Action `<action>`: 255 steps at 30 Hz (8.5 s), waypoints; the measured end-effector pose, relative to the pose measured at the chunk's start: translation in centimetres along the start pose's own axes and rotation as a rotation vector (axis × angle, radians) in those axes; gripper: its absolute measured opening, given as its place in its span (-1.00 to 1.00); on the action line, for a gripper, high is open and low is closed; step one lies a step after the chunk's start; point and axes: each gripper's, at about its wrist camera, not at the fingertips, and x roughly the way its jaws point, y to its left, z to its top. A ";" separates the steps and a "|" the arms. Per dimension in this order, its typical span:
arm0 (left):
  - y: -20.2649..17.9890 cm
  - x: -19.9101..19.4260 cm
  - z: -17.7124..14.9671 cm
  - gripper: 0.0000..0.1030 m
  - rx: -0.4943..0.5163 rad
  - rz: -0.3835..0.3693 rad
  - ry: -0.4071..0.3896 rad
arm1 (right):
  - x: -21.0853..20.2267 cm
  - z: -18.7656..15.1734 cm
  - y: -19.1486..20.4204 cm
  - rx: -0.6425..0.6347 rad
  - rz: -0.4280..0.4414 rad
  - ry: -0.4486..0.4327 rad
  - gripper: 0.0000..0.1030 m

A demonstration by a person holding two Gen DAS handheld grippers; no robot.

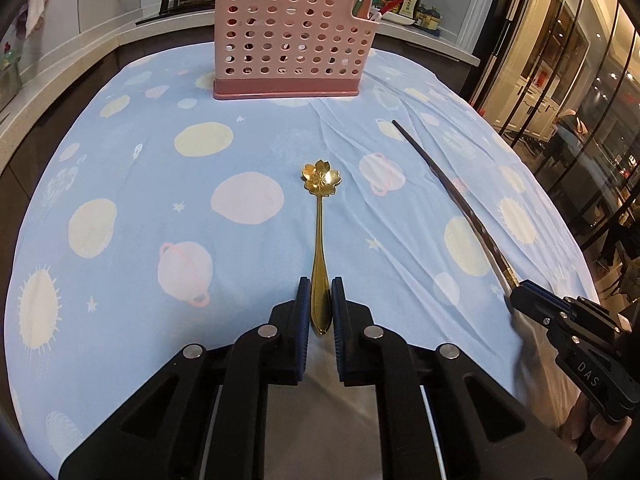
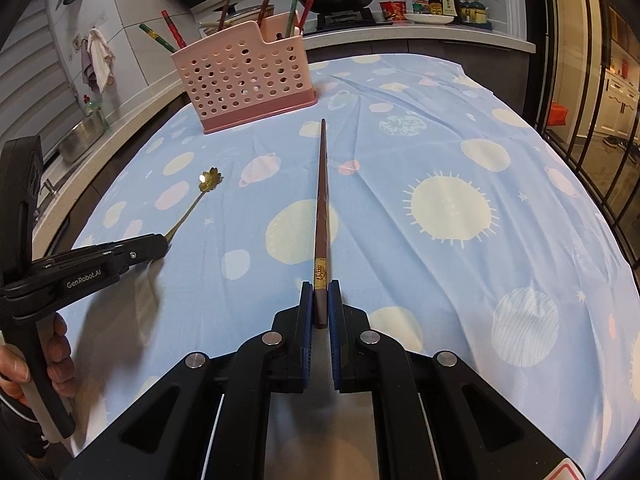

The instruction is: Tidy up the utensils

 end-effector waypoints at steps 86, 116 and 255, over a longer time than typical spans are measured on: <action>-0.5 -14.4 11.6 -0.99 0.110 -0.034 -0.391 | -13.8 15.7 4.8 -0.099 0.171 -0.457 -0.86; 6.0 -1.4 9.1 -0.42 -0.039 0.063 -0.098 | -8.9 17.8 4.7 -0.015 0.192 -0.409 -0.86; 0.9 -11.5 12.2 0.86 0.011 0.238 -0.360 | -7.2 14.3 7.8 -0.111 0.018 -0.325 0.53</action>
